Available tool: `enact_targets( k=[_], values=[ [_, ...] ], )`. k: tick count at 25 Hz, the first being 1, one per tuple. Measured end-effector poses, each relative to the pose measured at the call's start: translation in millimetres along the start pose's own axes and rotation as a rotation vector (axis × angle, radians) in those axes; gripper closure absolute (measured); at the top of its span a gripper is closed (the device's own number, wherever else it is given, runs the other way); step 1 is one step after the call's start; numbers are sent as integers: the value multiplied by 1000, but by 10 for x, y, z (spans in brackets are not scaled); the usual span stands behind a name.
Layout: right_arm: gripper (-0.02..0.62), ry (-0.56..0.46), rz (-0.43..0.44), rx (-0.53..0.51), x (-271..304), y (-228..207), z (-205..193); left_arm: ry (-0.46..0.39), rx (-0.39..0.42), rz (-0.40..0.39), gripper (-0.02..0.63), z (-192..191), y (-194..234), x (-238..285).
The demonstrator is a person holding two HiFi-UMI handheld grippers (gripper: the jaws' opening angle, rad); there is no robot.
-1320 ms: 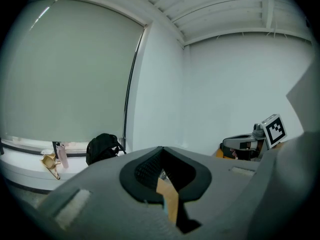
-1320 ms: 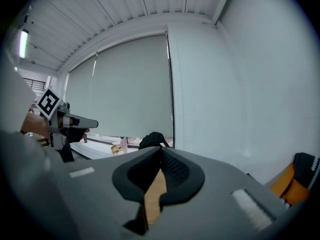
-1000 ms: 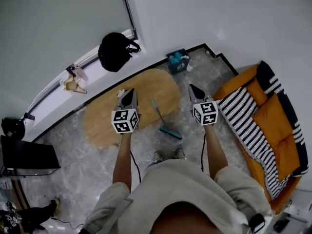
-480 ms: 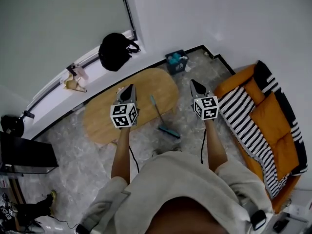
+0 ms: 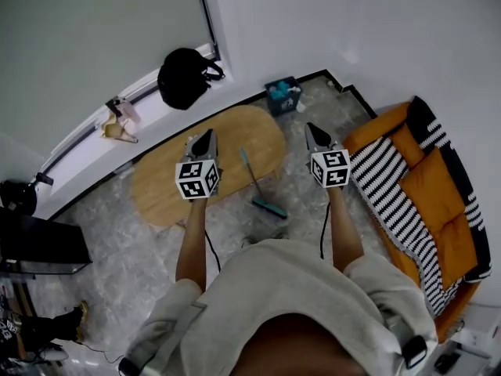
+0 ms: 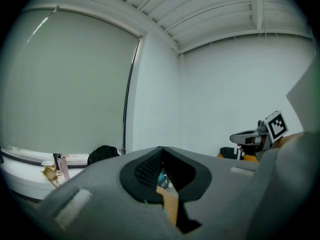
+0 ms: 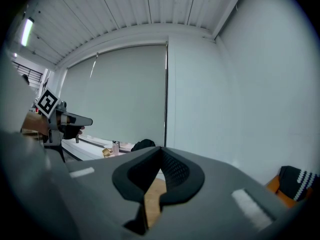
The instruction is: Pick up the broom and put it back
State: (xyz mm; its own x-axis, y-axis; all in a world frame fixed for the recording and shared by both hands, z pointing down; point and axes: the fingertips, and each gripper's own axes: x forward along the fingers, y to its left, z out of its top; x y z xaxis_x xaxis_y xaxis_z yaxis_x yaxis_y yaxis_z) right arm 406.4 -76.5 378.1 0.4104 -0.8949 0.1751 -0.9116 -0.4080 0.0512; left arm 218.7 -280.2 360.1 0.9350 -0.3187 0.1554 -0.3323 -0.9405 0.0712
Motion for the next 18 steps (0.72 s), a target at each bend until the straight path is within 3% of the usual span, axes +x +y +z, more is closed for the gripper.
enact_targets(
  k=[18],
  values=[
    [595, 14, 1, -1, 177, 19, -55, 1, -3, 1, 606, -12, 129, 116]
  ],
)
